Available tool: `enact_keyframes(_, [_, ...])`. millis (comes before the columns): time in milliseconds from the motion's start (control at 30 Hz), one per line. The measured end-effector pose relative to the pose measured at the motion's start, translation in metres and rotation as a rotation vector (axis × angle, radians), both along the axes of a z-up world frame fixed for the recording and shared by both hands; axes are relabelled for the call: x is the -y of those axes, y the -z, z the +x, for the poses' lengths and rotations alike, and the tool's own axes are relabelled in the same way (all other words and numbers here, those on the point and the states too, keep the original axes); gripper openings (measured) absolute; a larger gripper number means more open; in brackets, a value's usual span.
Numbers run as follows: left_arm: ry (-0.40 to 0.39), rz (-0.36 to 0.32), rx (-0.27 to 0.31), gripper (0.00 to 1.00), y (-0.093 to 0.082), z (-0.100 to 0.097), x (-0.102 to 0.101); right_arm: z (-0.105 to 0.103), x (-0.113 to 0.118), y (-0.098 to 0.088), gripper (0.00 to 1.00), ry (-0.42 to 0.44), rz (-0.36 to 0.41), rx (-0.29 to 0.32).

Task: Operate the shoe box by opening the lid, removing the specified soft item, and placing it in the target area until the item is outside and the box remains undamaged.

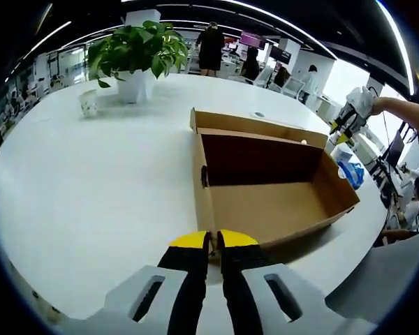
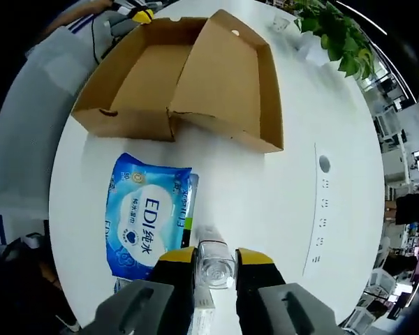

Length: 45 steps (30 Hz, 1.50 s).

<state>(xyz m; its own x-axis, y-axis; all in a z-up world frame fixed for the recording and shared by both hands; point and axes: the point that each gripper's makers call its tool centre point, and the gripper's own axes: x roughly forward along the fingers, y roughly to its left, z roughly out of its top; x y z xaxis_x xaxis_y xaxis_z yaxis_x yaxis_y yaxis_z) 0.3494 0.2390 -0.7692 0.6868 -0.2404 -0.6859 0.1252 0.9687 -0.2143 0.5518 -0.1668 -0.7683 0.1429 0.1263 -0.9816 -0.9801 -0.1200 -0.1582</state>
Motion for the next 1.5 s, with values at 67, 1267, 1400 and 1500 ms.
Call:
enact_keyframes(67, [0.000, -0.001, 0.000, 0.03, 0.000, 0.000, 0.000, 0.000, 0.001, 0.000, 0.18, 0.002, -0.003, 0.001])
enact_keyframes(1267, [-0.008, -0.011, 0.000, 0.03, -0.001, -0.001, 0.001, 0.013, -0.013, -0.010, 0.28, 0.177, 0.114, 0.008])
enact_keyframes(1400, [-0.005, -0.006, -0.002, 0.03, -0.001, -0.001, 0.001, 0.021, -0.020, -0.014, 0.28, 0.261, 0.159, 0.014])
enact_keyframes(1500, [-0.005, -0.004, -0.003, 0.03, -0.001, -0.001, 0.001, 0.028, -0.024, -0.017, 0.28, 0.309, 0.186, 0.033])
